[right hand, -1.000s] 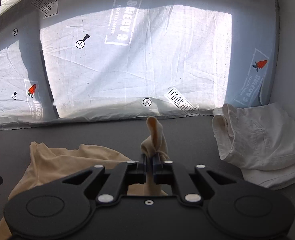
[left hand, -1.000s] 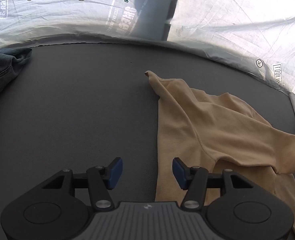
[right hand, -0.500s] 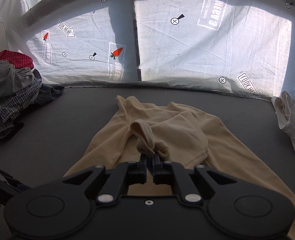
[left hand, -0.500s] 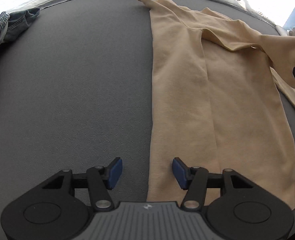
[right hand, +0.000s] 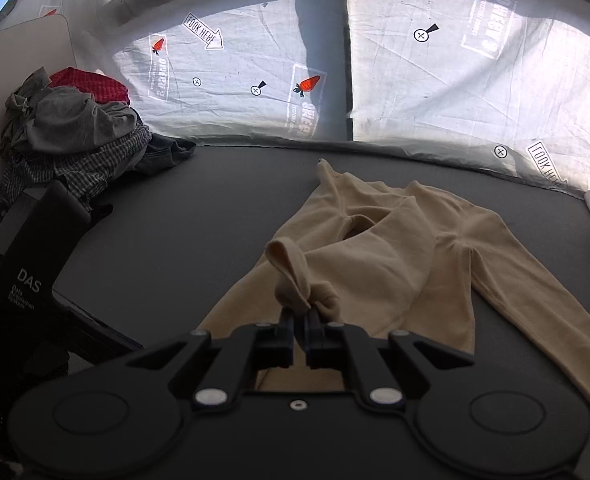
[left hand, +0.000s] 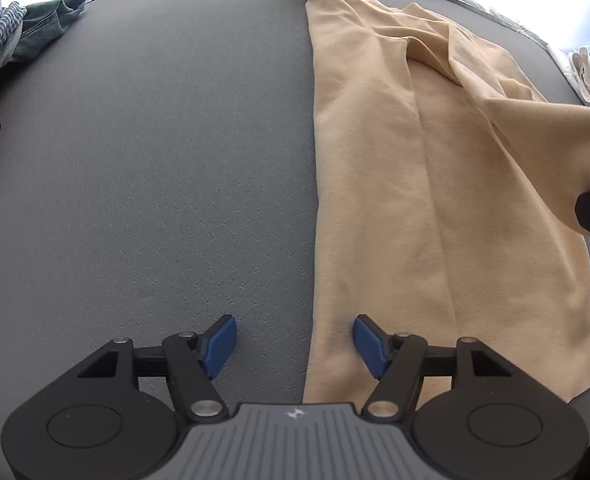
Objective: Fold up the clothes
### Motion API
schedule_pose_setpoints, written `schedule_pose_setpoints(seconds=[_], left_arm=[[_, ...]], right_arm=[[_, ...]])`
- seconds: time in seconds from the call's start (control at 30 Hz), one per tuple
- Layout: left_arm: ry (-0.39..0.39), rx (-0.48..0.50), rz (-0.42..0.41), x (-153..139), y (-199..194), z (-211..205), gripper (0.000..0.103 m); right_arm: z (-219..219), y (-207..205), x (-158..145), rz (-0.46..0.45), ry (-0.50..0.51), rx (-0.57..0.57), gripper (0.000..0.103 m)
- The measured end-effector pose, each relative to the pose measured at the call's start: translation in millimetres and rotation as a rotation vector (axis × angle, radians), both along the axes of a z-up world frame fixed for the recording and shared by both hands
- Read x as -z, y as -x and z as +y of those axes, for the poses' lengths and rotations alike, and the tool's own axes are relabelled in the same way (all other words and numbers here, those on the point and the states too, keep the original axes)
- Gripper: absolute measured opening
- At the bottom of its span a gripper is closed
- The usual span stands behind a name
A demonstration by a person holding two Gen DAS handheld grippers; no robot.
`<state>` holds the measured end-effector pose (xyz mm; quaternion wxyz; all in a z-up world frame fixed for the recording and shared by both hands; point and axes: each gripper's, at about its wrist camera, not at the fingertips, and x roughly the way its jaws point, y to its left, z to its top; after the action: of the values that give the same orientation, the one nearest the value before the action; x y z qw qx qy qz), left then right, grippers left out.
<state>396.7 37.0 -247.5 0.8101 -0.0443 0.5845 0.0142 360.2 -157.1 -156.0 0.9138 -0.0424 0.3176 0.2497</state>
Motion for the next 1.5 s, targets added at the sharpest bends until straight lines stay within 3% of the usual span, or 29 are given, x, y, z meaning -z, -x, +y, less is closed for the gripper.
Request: schedule_pose_setpoints(seconds=[0.3, 0.37, 0.43, 0.77, 0.93, 1.07, 1.5], left_arm=[[-0.006, 0.006, 0.003, 0.3, 2.5, -2.7, 0.071], [-0.006, 0.008, 0.005, 0.8, 3.3, -3.3, 0.072], [-0.007, 0.01, 0.006, 0.8, 4.6, -3.8, 0.073], [0.014, -0.001, 0.023, -1.4, 11.7, 1.9, 0.074], [0.022, -0.009, 0.031, -0.7, 18.1, 8.7, 0.075], [0.02, -0.009, 0.033, 0.3, 20.8, 9.8, 0.076], [0.003, 0.018, 0.04, 0.4, 24.4, 5.5, 0.08]], right_arm=[[12.6, 15.6, 28.2, 0.131, 0.019, -0.048, 0.008], [12.6, 14.4, 35.8, 0.16, 0.028, -0.028, 0.016], [13.3, 13.1, 41.2, 0.171, 0.042, -0.02, 0.033], [49.3, 17.4, 51.5, 0.023, 0.282, -0.12, 0.034], [30.4, 10.7, 37.3, 0.019, 0.175, 0.006, 0.04], [20.2, 3.4, 39.5, 0.025, 0.172, 0.089, 0.043], [11.6, 2.0, 51.0, 0.08, 0.142, 0.154, 0.047]])
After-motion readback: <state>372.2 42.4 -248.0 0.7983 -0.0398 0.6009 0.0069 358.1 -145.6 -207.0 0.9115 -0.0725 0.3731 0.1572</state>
